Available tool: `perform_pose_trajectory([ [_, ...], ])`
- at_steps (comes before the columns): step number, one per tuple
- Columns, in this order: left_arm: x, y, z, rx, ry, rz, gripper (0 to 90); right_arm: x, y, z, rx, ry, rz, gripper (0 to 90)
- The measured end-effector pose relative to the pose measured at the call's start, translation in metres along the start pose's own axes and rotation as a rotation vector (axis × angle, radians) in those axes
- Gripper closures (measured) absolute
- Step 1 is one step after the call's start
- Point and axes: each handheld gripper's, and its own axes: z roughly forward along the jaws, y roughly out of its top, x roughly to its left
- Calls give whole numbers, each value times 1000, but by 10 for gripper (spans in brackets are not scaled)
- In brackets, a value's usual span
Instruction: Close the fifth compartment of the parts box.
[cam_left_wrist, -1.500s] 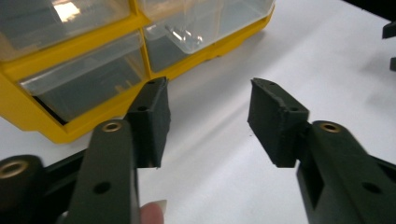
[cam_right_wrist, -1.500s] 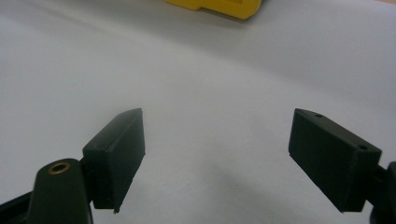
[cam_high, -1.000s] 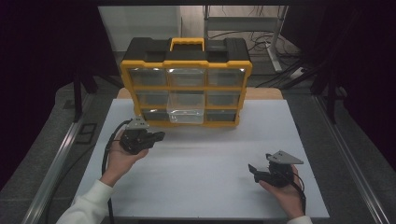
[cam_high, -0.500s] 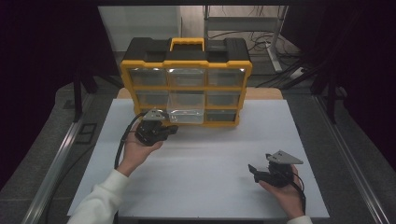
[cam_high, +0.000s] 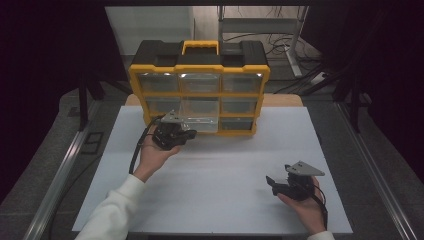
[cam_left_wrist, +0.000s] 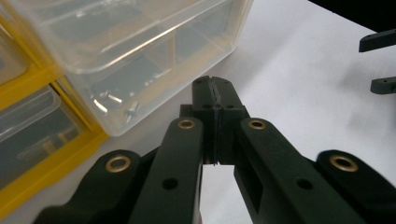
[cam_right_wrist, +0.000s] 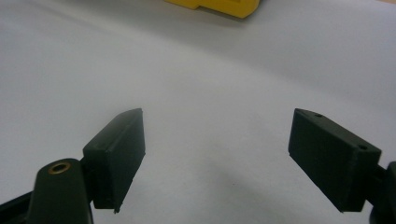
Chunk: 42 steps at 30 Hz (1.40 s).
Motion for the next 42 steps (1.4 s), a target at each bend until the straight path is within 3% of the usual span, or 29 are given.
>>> perform_pose_trajectory([
  [4, -2, 3, 5, 17, 23, 16, 896, 0, 0, 0, -1, 0, -1, 195],
  [10, 3, 6, 10, 18, 41, -6, 896, -1, 0, -1, 0, -2, -1, 195],
  [12, 6, 6, 11, 21, 28, -20, 896, 0, 0, -1, -1, -3, -1, 195],
  [32, 8, 16, 16, 30, 61, -25, 895, -1, 0, -1, -3, -3, 1, 195],
  [42, 12, 19, 18, 20, 66, -51, 895, -1, 0, -1, -4, -3, 3, 195],
])
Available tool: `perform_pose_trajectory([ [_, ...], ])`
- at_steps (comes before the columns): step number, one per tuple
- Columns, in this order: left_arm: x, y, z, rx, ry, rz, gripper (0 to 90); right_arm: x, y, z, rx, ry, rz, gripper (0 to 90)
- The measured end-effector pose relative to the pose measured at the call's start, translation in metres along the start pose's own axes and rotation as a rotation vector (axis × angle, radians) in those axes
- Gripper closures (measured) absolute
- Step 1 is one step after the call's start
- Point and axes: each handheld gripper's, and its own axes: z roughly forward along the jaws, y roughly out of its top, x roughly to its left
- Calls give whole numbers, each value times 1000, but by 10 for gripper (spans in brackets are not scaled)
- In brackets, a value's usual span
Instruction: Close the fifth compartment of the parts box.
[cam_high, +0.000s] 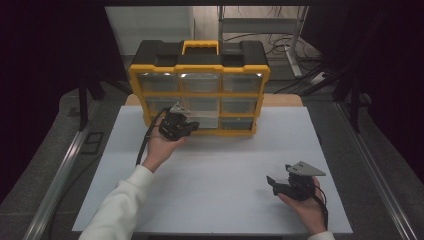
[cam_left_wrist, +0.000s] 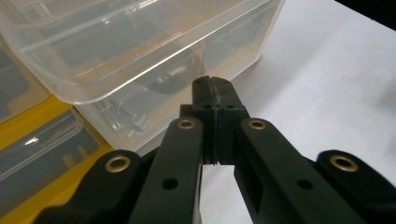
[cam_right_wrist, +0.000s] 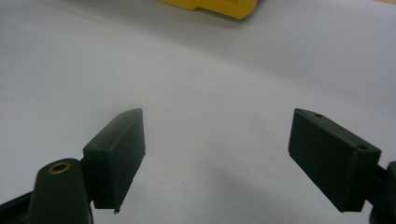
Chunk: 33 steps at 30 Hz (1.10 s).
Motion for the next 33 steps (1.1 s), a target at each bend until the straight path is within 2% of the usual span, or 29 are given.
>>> perform_pose_trajectory([
  [30, 15, 18, 17, -7, 39, -37, 894, 0, -1, -1, -4, 3, 7, 195],
  [33, 16, 20, 19, -6, 38, -29, 893, -1, -1, -2, -6, 2, 7, 196],
])
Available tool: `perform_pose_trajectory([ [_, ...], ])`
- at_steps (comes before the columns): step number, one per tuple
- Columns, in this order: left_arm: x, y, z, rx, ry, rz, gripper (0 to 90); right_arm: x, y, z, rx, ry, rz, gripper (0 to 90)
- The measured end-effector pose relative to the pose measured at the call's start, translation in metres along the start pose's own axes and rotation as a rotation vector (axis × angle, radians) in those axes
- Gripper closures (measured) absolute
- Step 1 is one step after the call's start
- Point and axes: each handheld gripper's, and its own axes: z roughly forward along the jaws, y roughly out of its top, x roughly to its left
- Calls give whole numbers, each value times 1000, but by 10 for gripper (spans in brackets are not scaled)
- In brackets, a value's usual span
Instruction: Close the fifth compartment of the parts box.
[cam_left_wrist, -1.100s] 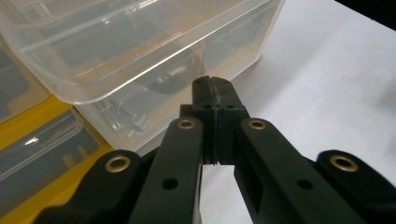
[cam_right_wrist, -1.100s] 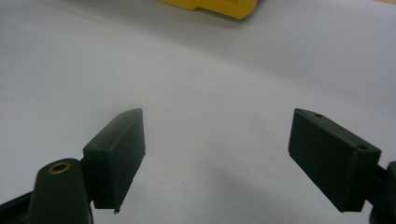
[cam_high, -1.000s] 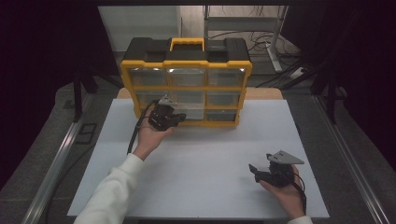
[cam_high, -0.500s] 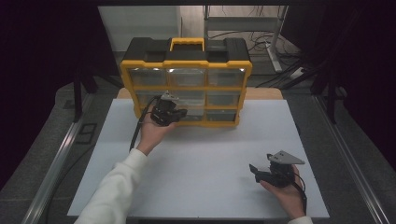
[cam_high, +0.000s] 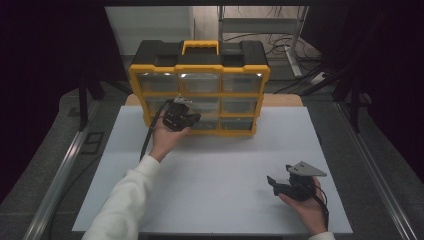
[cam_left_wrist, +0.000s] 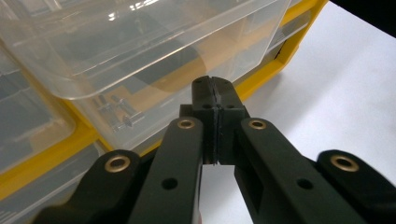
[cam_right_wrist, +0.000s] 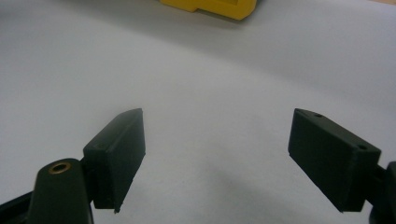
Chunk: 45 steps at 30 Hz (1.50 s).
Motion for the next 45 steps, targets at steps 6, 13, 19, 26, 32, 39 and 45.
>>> perform_pose_trajectory([
  [6, -1, 3, 2, -18, 4, -9, 894, 0, 0, 0, 3, 0, -2, 196],
  [13, 3, 5, 5, -31, 19, -29, 893, 0, 0, 0, 2, 3, 1, 195],
  [19, 8, 10, 9, -42, 25, -39, 893, 0, -1, -1, 1, 3, 4, 195],
  [26, 10, 13, 14, -49, 32, -49, 893, -2, -3, -1, 2, 0, 4, 196],
  [32, 11, 13, 15, -48, 31, -53, 894, -3, -3, -2, 2, -2, 7, 196],
  [39, 10, 10, 12, -38, 27, -34, 890, -3, -3, -2, 3, -3, 9, 196],
  [45, 3, -3, -1, -19, 24, 27, 887, -4, -5, -1, 7, -5, 12, 196],
])
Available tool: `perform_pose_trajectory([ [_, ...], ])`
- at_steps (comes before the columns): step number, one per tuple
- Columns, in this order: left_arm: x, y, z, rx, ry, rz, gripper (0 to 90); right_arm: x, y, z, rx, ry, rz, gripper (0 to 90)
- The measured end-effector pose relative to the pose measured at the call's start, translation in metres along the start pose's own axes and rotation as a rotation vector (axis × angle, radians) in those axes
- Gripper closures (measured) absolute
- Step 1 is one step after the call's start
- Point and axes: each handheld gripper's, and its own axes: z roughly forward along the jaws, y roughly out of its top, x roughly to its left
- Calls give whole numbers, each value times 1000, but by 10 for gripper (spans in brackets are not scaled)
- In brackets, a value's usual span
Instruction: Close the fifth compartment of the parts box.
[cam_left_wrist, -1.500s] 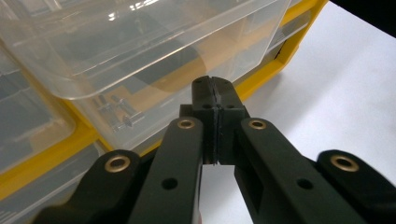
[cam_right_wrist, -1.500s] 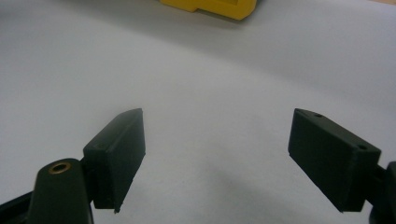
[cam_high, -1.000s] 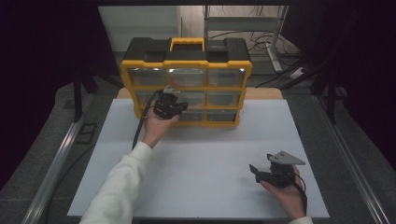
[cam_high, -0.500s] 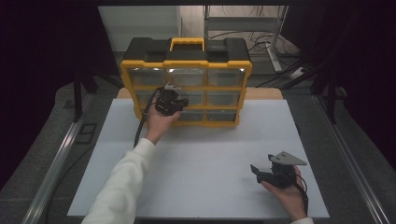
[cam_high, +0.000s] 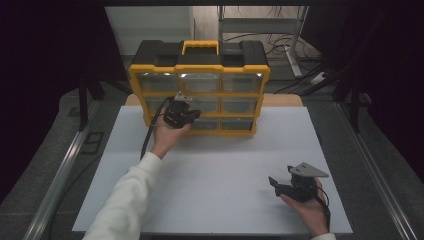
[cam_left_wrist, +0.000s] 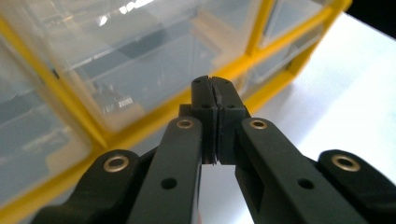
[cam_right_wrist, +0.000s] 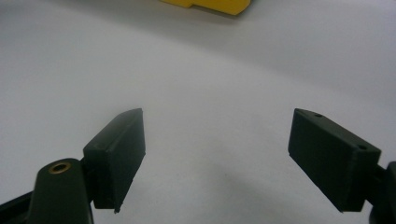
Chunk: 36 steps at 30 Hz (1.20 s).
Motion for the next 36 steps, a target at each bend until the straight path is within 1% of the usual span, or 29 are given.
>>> perform_pose_trajectory([
  [1, -1, -3, -2, 0, 1, 8, 886, -1, 0, 0, 0, -1, 2, 196],
  [5, -4, -13, -12, 5, -19, 30, 884, -3, -2, 1, 2, 2, 10, 196],
  [8, -5, -23, -18, -1, -43, 25, 877, -3, -2, 1, 2, 4, 9, 196],
  [10, -6, -29, -23, -5, -61, 28, 855, -3, -2, 0, -2, 6, 6, 196],
  [11, -7, -32, -25, -4, -75, 23, 823, -3, -2, -1, -3, 6, 4, 196],
  [12, -8, -35, -28, -8, -85, 23, 761, -3, -1, -1, -4, 5, 3, 196],
  [14, -11, -41, -36, -34, -72, 22, 575, -2, -1, -1, -6, 6, 6, 196],
  [15, -13, -44, -40, -46, -65, 14, 491, -2, -1, -1, -6, 5, 5, 196],
  [16, -13, -47, -44, -53, -64, 4, 421, -1, -1, -1, -5, 3, 4, 196],
  [17, -14, -51, -48, -59, -68, -2, 370, 0, 0, -1, -4, 5, -1, 196],
  [19, -15, -58, -55, -56, -67, 0, 308, 2, 0, -2, -4, 5, -6, 195],
  [22, -16, -71, -65, -55, -75, -2, 253, 3, 1, -3, -8, 6, -7, 195],
  [24, -16, -82, -73, -60, -56, 8, 230, 4, 1, -3, -11, 8, -7, 194],
  [25, -17, -87, -76, -53, -47, 14, 218, 4, 1, -3, -13, 8, -11, 194],
  [26, -17, -92, -80, -54, -30, 24, 204, 5, 1, -3, -12, 9, -14, 194],
  [29, -16, -109, -91, -54, -1, 30, 188, 6, 1, -2, -11, 15, -19, 194],
  [31, -14, -119, -97, -51, 9, 22, 181, 7, 2, -2, -10, 15, -21, 194],
  [32, -13, -125, -101, -56, 22, 18, 171, 8, 2, -2, -9, 17, -22, 194],
  [33, -12, -130, -104, -62, 26, 9, 171, 8, 2, -2, -10, 17, -24, 193],
  [34, -10, -135, -107, -60, 27, 1, 171, 9, 2, -2, -10, 20, -27, 193],
  [36, -6, -144, -111, -54, 42, -2, 170, 9, 2, -1, -14, 30, -34, 193],
])
